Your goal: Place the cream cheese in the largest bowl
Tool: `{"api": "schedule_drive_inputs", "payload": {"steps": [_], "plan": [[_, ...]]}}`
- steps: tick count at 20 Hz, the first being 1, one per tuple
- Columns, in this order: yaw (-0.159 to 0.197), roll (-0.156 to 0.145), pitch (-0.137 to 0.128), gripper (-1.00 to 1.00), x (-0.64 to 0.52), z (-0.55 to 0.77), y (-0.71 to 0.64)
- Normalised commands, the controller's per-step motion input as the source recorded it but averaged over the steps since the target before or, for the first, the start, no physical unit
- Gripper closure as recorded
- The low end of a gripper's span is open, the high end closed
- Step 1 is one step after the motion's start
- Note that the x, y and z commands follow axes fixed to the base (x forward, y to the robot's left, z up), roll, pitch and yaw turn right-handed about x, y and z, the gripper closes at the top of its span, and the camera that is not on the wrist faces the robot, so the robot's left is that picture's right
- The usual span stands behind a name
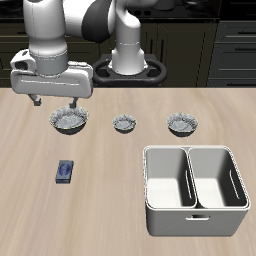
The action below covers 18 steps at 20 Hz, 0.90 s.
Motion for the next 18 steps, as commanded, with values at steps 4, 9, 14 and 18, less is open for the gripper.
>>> {"api": "schedule_drive_inputs", "payload": {"steps": [4,9,14,18], "plan": [[-0.008,0.027,-0.006,-1.00,-0.01,-0.19,0.04],[-0.025,-0.001,0.021,-1.00,0.04,-0.25,-0.02],[-0.016,-0.037,0.029,-1.00,0.07,-0.33,-0.09],[-0.034,-0.007,0.030,-1.00,0.03,-0.40,-0.06]]}}
